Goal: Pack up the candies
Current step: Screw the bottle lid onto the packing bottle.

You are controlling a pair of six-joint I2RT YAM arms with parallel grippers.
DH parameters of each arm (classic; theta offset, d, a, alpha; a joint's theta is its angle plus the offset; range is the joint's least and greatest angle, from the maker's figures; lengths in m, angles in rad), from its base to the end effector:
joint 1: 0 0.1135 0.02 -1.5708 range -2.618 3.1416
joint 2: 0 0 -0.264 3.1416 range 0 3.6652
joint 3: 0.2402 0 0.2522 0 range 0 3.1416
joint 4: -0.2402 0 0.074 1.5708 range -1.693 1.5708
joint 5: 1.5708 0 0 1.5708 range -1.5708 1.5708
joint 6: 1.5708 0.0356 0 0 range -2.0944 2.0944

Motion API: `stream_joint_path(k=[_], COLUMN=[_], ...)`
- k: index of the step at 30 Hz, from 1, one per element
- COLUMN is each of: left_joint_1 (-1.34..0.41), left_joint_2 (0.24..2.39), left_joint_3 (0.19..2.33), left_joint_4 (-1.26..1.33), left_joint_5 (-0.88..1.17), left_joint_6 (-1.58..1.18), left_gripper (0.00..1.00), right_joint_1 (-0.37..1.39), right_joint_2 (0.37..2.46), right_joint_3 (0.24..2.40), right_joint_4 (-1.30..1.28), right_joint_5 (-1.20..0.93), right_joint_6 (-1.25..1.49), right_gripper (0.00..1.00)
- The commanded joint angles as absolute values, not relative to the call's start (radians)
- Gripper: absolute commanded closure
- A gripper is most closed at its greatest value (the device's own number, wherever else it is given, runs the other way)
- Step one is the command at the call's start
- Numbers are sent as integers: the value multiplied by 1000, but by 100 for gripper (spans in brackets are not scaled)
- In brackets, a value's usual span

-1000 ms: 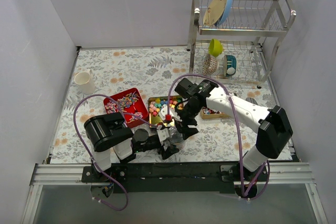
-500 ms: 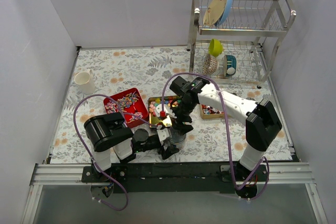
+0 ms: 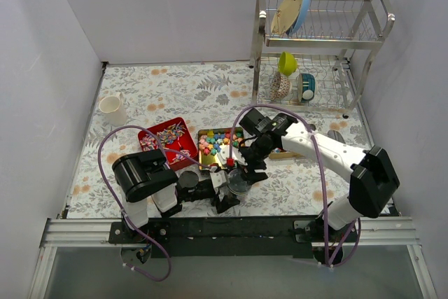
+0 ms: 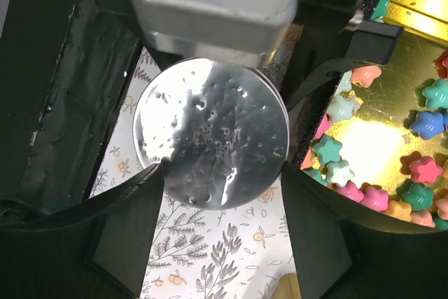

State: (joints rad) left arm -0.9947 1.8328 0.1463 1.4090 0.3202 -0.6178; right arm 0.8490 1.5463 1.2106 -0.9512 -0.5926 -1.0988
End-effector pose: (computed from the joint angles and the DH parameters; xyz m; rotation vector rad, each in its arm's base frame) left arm 0.1123 -0.1934 0.0887 0.6360 1.9870 -1.3598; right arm 0.1791 0.2335 0.2540 -2.2906 1.4148 0.7669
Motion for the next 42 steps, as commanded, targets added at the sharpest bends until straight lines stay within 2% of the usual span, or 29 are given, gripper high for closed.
stream_joint_path(k=[1,15,19,22,28,32,42], left_joint_1=[-951,-950,-951,-954,-959,-968,-977], left_joint_2=[1871,1890,1896,1905,1911,1911,1919], left_joint_3=[137,150,150,164,178,192,196], left_joint_4=[1588,1562,1559,1526,1486,1436,1431], left_joint_5=[244,319,377,405,419,402,370], left_joint_6=[-712,-698,-677,-681,-672,-641,-640], left_gripper=[100,100,100,100,100,100,100], right_joint_1=[861,859,763,698,709,749,785], right_joint_2=[1482,1404,1391,1448,1612,1673,1671], right_joint_3=[1121,1109,1181,1288,1439,1457,1381], right_joint_4=[-1134,-1206,-1154,-1114,-1094,-1088,-1118], right_joint_5=[-597,-574,-569,-589,-701,-718,-718], right_joint_6=[-1078,-1066,-1028,-1016,-1034,-1083,-1131], right_gripper=[26,26,27,27,26,26,27])
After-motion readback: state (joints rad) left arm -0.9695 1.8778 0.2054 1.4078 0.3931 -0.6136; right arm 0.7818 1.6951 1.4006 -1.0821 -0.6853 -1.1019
